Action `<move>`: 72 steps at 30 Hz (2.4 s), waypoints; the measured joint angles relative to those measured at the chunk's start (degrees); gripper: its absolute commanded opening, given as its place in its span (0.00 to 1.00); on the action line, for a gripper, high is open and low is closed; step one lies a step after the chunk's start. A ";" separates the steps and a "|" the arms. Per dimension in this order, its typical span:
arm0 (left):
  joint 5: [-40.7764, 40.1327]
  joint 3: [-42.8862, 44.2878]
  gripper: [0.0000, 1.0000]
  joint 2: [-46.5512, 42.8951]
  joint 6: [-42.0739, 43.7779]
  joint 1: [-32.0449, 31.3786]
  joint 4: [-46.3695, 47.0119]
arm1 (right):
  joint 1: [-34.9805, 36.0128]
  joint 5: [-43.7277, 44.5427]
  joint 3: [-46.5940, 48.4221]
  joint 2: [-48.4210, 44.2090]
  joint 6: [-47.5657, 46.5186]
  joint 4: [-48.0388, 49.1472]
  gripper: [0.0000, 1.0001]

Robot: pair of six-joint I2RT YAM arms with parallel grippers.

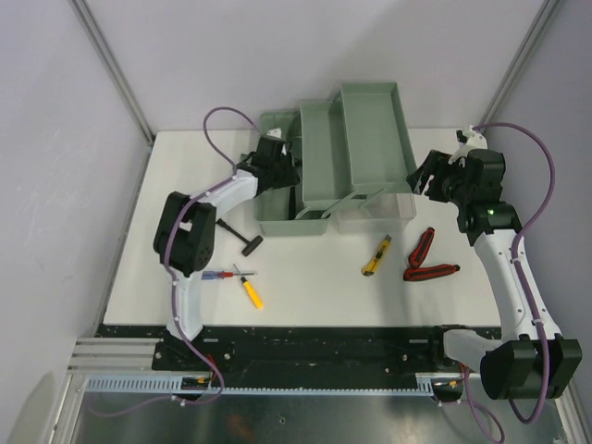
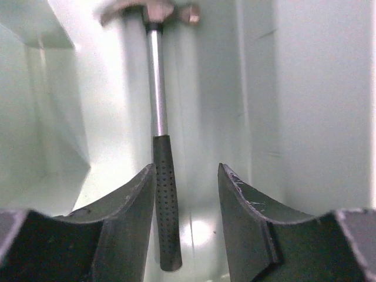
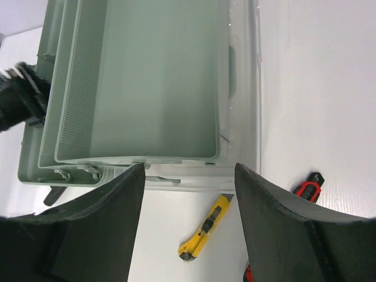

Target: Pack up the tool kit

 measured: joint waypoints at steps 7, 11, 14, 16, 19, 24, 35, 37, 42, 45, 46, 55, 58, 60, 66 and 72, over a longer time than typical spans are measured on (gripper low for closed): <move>-6.19 -2.29 0.28 -13.60 -0.07 0.11 0.04 | 0.00 0.02 0.00 0.09 0.37 0.00 0.66; -10.36 -6.23 0.52 -21.46 -1.51 0.59 0.13 | 0.00 0.00 0.00 0.09 0.42 -0.02 0.66; -13.64 -10.43 0.66 -25.73 -4.70 1.79 -1.09 | 0.00 0.00 0.00 0.09 0.42 -0.02 0.66; -16.15 -14.25 0.69 -27.87 -7.50 3.04 -2.40 | 0.00 -0.02 0.00 0.09 0.42 -0.04 0.66; -19.39 -20.92 0.71 -30.38 -11.85 4.79 -4.59 | 0.00 -0.02 0.00 0.09 0.44 -0.04 0.66; -22.38 -30.03 0.73 -32.79 -19.69 6.88 -8.85 | 0.00 -0.07 0.00 0.09 0.44 -0.04 0.66; -20.20 -34.40 0.63 -29.16 -28.87 9.29 -10.21 | 0.00 -0.04 0.00 0.09 0.35 -0.09 0.66; -19.19 -34.40 0.62 -26.49 -29.49 9.92 -10.23 | 0.00 -0.04 0.00 0.09 0.28 -0.11 0.66; -18.05 -34.36 0.52 -22.91 -29.79 10.49 -10.25 | 0.00 0.02 0.00 0.09 -0.26 -0.22 0.66; -18.10 -34.34 0.38 -22.62 -29.97 10.51 -10.16 | 0.00 0.26 0.00 0.07 -0.44 -0.48 0.66; -18.12 -34.27 0.33 -22.40 -29.99 10.60 -10.14 | 0.00 0.37 0.00 0.07 -0.50 -0.57 0.66; -17.97 -33.44 0.00 -21.49 -29.24 10.75 -9.53 | 0.00 0.70 0.00 0.07 -0.70 -0.96 0.66; -18.75 -33.35 0.00 -22.05 -27.67 10.78 -9.79 | 0.00 0.90 0.00 0.07 -0.72 -0.98 0.66; -19.41 -33.33 0.00 -23.30 -26.29 10.88 -10.16 | 0.00 0.98 0.00 0.07 -0.72 -0.98 0.66; -22.29 -31.74 0.00 -32.63 -21.33 11.58 -11.13 | 0.00 1.22 0.00 -0.04 -0.72 -0.98 0.66; -18.64 -23.50 0.00 -39.41 -12.52 11.78 -6.69 | 0.00 1.49 0.00 -0.17 -0.72 -0.98 0.66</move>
